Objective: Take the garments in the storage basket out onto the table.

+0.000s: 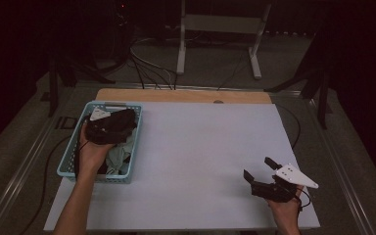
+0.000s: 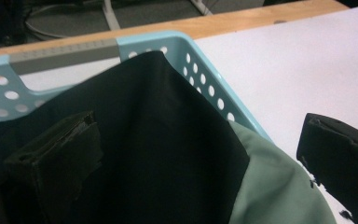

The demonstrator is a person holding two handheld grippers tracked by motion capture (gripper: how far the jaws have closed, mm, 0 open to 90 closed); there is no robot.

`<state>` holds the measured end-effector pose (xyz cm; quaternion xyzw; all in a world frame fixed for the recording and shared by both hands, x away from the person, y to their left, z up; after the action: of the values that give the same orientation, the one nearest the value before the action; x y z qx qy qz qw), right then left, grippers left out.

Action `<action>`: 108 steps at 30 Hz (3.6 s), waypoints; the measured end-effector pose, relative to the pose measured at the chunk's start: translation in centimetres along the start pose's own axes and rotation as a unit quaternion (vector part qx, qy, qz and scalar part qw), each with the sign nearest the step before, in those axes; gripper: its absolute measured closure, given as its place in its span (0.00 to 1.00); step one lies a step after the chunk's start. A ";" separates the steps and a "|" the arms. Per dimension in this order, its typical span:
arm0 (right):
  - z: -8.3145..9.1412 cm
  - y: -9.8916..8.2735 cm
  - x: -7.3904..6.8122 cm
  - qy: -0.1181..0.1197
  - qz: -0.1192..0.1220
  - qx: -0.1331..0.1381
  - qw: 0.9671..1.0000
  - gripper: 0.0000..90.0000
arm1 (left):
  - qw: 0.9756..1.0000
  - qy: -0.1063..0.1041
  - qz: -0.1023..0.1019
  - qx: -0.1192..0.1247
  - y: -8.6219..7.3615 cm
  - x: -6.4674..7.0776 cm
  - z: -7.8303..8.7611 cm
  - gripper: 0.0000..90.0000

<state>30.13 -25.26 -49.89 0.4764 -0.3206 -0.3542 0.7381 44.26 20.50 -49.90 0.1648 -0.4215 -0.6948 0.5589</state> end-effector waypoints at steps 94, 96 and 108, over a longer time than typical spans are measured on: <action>-0.1 -0.1 0.0 -0.001 0.002 -0.006 1.000 0.09 | 0.993 -0.050 0.098 0.052 3.6 -0.3 5.3 0.77; -0.1 -0.2 0.0 -0.001 0.001 -0.007 1.000 0.09 | 0.991 -0.059 0.102 0.060 4.0 0.0 5.6 0.77; -0.1 -0.1 0.0 -0.001 0.000 -0.005 1.000 0.09 | 0.987 -0.087 0.101 0.085 5.7 1.4 6.7 0.77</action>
<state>30.20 -25.29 -50.04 0.4719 -0.3196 -0.3566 0.7403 42.77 21.74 -41.20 0.1071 -0.5406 -0.6082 0.5713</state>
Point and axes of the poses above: each handheld gripper's, and its own axes: z roughly backward along the jaws, y roughly out of its top, x roughly to its right, the point moved 8 cm from there along -z, roughly forward along the jaws, and after that the axes turned 11 degrees about z, right-handed, at the moved point
